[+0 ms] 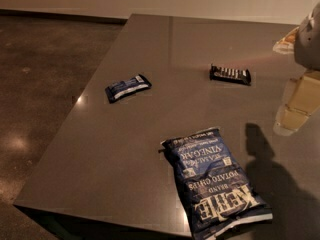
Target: Move rxbar chocolate near blue chip bag
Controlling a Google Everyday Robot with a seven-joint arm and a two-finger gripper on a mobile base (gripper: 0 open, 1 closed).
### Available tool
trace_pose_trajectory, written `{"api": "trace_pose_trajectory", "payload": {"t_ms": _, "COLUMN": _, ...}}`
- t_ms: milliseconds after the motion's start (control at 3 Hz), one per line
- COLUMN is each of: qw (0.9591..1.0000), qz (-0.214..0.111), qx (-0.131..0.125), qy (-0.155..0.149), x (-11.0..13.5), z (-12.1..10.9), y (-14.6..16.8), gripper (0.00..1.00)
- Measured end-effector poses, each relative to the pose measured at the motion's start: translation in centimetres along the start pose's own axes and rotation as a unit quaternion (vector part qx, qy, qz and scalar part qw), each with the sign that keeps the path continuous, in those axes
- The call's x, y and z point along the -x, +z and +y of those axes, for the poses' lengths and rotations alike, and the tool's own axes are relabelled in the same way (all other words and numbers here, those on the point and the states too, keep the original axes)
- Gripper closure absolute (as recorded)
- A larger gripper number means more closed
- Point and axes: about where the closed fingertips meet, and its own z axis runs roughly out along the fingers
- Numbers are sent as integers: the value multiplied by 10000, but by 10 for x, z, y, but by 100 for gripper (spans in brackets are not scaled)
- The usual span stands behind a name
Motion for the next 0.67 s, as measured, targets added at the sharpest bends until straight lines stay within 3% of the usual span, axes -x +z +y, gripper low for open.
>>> {"api": "trace_pose_trajectory", "payload": {"t_ms": 333, "qw": 10000, "qz": 0, "qx": -1, "qy": 0, "x": 0, "z": 0, "y": 0, "gripper": 0}}
{"api": "trace_pose_trajectory", "payload": {"t_ms": 667, "qw": 9996, "qz": -205, "qx": -144, "qy": 151, "x": 5, "z": -18, "y": 6, "gripper": 0}}
